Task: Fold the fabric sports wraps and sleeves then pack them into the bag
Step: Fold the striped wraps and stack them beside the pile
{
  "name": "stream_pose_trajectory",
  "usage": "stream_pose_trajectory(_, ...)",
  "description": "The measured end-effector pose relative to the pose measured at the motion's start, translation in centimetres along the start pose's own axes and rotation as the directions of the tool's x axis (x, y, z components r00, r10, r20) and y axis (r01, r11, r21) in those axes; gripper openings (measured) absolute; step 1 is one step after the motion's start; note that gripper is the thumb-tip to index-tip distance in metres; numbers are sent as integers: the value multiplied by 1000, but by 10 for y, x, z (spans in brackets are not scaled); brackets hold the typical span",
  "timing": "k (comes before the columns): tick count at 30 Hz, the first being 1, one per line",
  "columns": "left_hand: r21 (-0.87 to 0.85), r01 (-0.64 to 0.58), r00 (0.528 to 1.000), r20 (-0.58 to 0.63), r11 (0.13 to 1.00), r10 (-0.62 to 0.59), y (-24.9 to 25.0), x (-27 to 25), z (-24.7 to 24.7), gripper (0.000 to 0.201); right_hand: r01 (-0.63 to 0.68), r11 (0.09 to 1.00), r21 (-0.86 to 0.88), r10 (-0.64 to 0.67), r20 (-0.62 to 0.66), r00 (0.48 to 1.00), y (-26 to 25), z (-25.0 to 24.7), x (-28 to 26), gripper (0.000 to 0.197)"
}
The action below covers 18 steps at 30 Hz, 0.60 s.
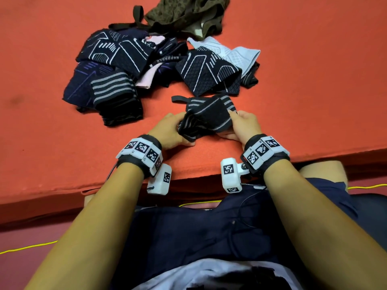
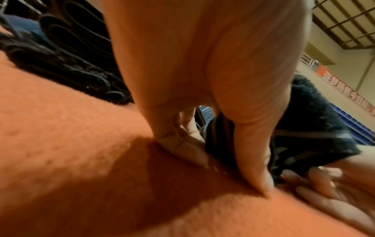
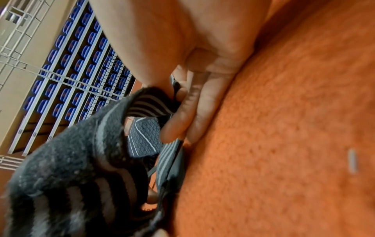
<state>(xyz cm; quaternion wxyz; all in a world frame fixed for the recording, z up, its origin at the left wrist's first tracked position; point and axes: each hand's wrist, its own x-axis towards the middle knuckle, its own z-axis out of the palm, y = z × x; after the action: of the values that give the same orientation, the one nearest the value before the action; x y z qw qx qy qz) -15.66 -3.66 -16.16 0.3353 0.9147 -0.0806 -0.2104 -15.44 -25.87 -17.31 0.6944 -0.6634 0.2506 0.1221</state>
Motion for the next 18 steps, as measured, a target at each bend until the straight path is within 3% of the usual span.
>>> stream_pose_trajectory(4, -211, 36, 997, -63, 977, -50, 8, -3, -4, 24, -7, 1000, 29, 6, 44, 999, -3, 1, -6, 18)
stream_pose_trajectory(8, -309, 78, 983, -136, 948, -125, 11, 2, -2, 22, 8, 1000, 2, -8, 58, 998, -5, 2, -8, 19)
stream_pose_trajectory(12, -618, 137, 926, -199, 774, -322, 13, 8, 1, 12, 9, 1000, -25, -7, 73, 997, -3, 1, -6, 22)
stream_pose_trajectory(18, -785, 113, 875, -211, 609, -435, 5, 1, -2, 15, -16, 992, 124, 7, 70, 997, -5, -5, -5, 24)
